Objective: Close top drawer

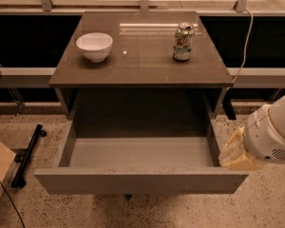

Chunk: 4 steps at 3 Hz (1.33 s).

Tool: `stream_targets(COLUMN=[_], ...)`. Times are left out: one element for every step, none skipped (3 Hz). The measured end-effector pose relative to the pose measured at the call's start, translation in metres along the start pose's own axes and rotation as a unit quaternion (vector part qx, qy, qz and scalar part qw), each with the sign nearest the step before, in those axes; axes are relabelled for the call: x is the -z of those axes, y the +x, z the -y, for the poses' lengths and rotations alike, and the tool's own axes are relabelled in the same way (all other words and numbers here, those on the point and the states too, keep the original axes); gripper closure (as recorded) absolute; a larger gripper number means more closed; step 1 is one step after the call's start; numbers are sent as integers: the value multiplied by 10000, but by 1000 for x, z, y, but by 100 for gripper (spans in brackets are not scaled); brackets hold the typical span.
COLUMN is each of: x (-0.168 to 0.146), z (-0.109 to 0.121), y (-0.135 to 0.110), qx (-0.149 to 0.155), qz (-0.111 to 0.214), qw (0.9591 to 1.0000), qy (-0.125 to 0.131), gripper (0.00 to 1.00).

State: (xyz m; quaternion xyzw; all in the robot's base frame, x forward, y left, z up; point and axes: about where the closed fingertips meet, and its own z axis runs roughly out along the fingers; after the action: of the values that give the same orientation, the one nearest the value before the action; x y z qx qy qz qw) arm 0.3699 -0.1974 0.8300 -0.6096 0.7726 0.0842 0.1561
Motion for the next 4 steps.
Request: stream_targets(x=[-46, -83, -127, -188], z=[-11, -17, -20, 0], y=[11, 18, 22, 21], qx=[-148, -296, -463, -573], qz=[-45, 134, 410, 737], qw=[9998, 9991, 9970, 9937], qy=[-141, -263, -465, -623], gripper=[100, 100, 100, 100])
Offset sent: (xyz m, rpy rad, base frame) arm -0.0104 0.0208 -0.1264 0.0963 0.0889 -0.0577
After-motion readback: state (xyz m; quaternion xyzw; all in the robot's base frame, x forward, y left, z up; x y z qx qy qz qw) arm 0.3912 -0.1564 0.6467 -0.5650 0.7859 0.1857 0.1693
